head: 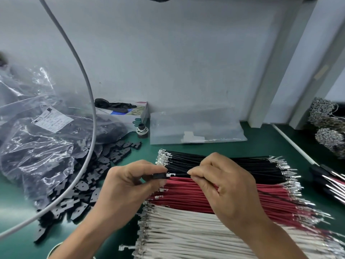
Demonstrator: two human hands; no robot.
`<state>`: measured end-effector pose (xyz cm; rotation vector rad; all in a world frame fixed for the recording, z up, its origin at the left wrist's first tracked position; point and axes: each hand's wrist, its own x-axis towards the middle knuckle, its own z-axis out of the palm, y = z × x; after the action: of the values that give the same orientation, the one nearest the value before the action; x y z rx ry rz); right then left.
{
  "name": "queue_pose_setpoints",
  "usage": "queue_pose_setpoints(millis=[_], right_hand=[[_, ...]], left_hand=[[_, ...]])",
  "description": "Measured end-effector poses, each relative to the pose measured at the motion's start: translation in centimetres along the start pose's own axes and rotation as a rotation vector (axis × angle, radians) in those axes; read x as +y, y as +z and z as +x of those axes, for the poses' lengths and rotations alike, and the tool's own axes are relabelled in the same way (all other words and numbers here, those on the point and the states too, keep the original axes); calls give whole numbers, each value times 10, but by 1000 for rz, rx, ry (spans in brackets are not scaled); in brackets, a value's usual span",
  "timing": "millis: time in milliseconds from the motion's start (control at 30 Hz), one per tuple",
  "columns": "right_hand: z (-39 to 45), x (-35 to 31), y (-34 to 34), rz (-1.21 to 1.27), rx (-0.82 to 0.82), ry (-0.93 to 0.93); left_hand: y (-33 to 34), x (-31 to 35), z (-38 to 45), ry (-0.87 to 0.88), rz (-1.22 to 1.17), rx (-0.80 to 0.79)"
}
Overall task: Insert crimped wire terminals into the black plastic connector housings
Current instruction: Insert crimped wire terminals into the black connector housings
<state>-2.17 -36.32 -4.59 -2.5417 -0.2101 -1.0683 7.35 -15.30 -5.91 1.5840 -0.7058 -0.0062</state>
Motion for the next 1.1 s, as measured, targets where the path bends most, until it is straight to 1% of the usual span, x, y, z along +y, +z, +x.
queue_pose_setpoints(millis=[233, 333, 400, 467, 533, 600, 733, 867, 1000, 1100], right_hand=[[0, -3, 0, 62, -70, 32], [-1, -3, -2, 216, -156, 128], [-1, -2, -1, 295, -188, 179], [-1, -4, 1, 274, -186, 165], [-2, -9, 3, 152, -167, 90], [-2, -12, 6, 43, -160, 27], [-2, -8, 7, 102, -128, 81], [-3, -11, 11, 84, -96, 40], [-3, -14, 14, 84, -58, 43], [-3, -14, 14, 89, -60, 23]], left_hand=[[1, 5, 0, -31, 39, -48], [-2, 7, -1, -109, -49, -103], [-2, 9, -1, -131, -60, -125], [2, 11, -2, -86, 30, -128], [6, 11, -3, -21, 181, -123], [7, 10, -3, 19, 269, -96], [7, 11, -3, 18, 243, -53], [9, 13, -5, 14, 261, -79], [10, 14, -6, 48, 280, -57], [11, 13, -6, 55, 289, -64]])
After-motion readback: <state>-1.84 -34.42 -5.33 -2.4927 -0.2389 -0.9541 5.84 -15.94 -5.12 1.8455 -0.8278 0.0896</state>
